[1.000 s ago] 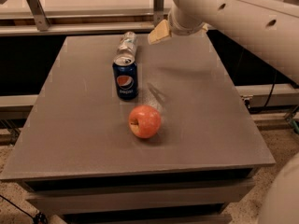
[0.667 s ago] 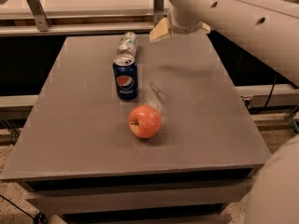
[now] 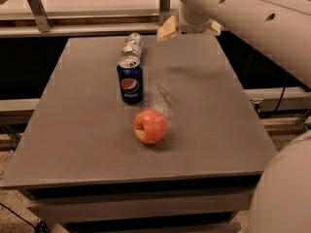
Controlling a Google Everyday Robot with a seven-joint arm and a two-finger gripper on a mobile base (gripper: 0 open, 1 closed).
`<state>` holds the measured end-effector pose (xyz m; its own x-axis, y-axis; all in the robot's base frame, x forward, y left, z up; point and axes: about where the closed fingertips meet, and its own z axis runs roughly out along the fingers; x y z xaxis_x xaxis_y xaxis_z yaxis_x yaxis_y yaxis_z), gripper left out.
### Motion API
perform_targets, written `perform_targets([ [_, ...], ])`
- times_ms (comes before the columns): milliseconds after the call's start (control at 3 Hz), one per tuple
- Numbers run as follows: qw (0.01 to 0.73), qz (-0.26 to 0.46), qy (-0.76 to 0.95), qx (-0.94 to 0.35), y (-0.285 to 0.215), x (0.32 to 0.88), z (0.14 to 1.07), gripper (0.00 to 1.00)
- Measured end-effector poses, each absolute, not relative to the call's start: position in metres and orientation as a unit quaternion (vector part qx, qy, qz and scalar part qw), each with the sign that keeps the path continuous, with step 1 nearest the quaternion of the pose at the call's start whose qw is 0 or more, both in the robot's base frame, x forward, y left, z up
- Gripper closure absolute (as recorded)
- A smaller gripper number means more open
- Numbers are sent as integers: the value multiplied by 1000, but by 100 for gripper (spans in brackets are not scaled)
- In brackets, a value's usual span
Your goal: Place 7up can upright
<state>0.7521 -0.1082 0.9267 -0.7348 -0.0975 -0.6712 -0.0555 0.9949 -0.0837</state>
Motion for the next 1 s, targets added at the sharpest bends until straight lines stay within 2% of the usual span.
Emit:
perform_targets([
  [1000, 327, 18, 944, 33, -100, 752, 932, 0],
])
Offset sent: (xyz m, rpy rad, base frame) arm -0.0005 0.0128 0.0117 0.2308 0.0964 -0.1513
